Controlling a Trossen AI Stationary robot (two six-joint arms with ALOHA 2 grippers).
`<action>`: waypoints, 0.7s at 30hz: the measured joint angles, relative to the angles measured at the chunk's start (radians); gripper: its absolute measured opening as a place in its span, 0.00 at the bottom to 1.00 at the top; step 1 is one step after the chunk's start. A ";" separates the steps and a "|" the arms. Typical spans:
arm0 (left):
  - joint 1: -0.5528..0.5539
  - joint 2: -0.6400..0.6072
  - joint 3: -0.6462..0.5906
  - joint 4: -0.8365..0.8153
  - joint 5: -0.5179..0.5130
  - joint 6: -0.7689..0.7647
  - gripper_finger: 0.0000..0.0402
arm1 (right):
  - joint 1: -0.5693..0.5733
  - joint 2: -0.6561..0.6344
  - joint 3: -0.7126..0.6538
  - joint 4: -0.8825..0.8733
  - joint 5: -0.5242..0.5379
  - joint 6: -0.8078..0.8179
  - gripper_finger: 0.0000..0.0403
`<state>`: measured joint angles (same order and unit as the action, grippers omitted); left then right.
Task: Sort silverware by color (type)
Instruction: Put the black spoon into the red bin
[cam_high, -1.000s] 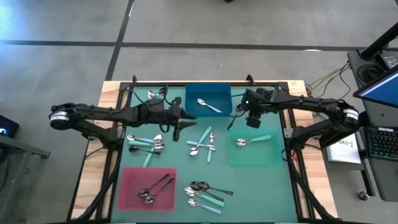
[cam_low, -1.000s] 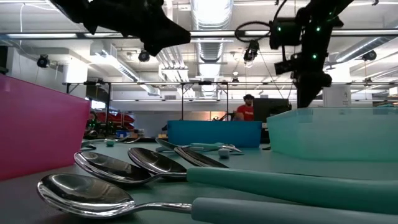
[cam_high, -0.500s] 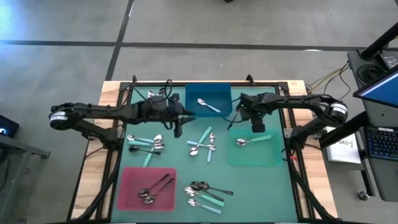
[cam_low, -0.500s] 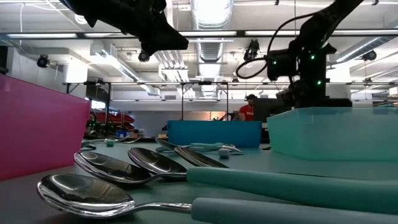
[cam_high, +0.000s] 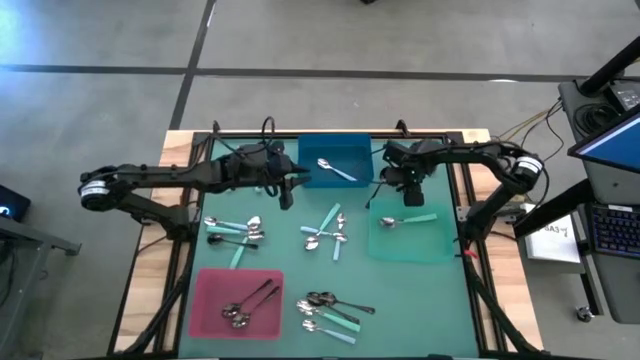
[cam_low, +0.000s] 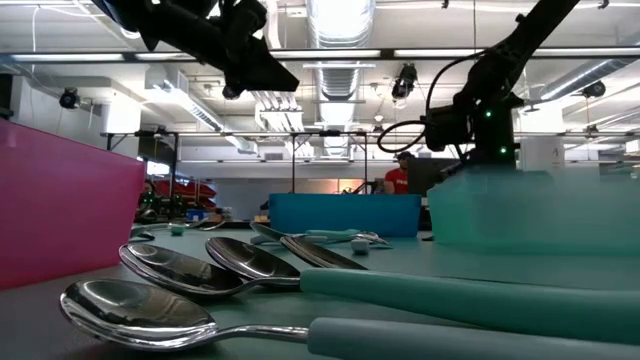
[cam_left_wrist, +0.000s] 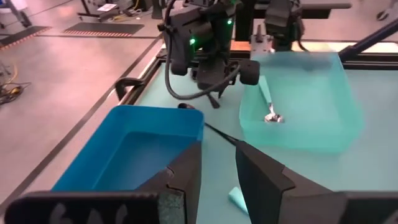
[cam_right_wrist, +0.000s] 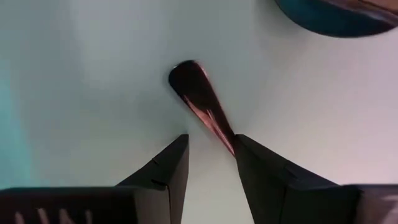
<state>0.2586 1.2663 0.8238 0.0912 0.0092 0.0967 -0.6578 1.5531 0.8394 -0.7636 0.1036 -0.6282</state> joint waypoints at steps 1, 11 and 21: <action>0.006 0.000 0.000 0.000 0.000 0.000 0.21 | -0.010 0.005 0.001 -0.001 -0.011 0.008 0.29; 0.020 -0.001 -0.001 -0.002 0.001 0.000 0.21 | -0.020 -0.010 0.012 -0.009 -0.039 0.025 0.09; 0.020 -0.003 -0.001 -0.004 0.001 -0.008 0.21 | -0.019 -0.070 0.008 -0.111 -0.176 0.052 0.02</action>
<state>0.2787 1.2630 0.8227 0.0875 0.0105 0.0887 -0.6769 1.4828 0.8478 -0.8742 -0.0724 -0.5763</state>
